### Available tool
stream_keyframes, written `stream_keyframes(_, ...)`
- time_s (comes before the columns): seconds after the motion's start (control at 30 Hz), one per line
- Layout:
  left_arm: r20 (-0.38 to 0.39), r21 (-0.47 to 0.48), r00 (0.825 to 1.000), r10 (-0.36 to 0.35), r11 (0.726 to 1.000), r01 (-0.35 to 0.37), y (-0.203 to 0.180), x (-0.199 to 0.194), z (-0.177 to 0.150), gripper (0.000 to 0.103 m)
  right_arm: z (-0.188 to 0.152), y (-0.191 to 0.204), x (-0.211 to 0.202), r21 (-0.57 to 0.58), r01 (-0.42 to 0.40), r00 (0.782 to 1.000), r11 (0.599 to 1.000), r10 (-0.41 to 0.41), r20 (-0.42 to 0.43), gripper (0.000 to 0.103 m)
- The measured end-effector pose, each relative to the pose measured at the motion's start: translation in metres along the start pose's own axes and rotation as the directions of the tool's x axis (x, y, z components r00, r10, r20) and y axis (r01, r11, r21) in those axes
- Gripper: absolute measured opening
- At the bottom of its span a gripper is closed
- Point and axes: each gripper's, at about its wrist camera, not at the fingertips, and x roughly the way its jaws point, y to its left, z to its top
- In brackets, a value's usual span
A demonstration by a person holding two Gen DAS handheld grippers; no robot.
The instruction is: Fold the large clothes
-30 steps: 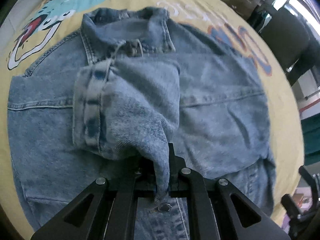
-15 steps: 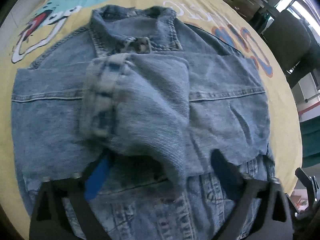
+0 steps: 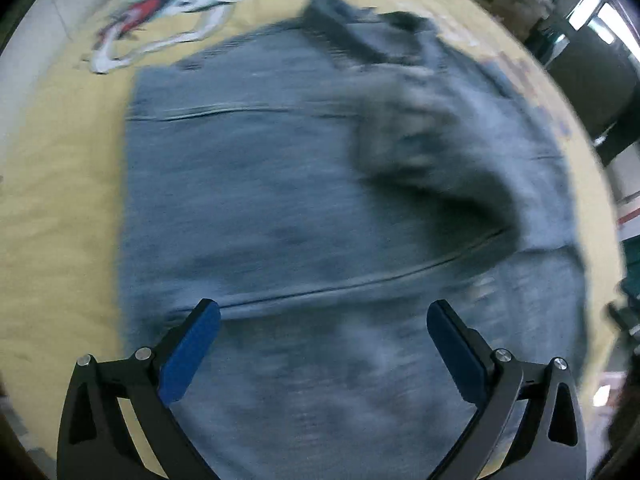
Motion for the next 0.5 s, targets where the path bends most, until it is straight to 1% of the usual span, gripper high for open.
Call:
stream_keyframes(0.03,0.002,-0.006,0.999,0.033,0.999,-0.033,0.012,-0.002,-0.004,0.102,0.0,0.001,0.0,-0.002,0.0,1.0,1.0,0.0,0.0,0.102)
stream_keyframes(0.1,-0.008,-0.044,0.998,0.063,0.997,-0.064,0.031,0.001,-0.012,0.102,0.001,0.004,0.0,-0.006,-0.001,1.0,1.0,0.001,0.002,0.102)
stream_keyframes(0.2,-0.036,-0.064,0.995,0.093,0.993,-0.095,0.05,0.012,-0.023,0.102,0.001,0.009,0.004,-0.004,-0.01,1.0,1.0,0.01,-0.004,0.102)
stream_keyframes(0.33,-0.042,-0.111,0.99,0.131,0.985,-0.135,0.072,0.025,-0.026,0.102,-0.003,0.019,0.01,-0.028,-0.018,0.999,0.999,0.017,-0.03,0.102)
stream_keyframes(0.37,-0.045,-0.119,0.99,0.13,0.984,-0.135,0.077,0.028,-0.024,0.102,-0.005,0.022,0.011,-0.044,-0.018,0.999,0.999,0.016,-0.038,0.102)
stream_keyframes(0.43,-0.041,-0.134,0.993,0.107,0.985,-0.112,0.085,0.032,-0.019,0.101,-0.006,0.026,0.012,-0.065,-0.006,0.999,0.998,0.003,-0.046,0.102)
stream_keyframes(0.5,-0.023,-0.138,0.994,0.104,0.985,-0.107,0.091,0.032,-0.014,0.1,-0.006,0.028,0.012,-0.068,-0.001,0.999,0.998,-0.003,-0.051,0.102)
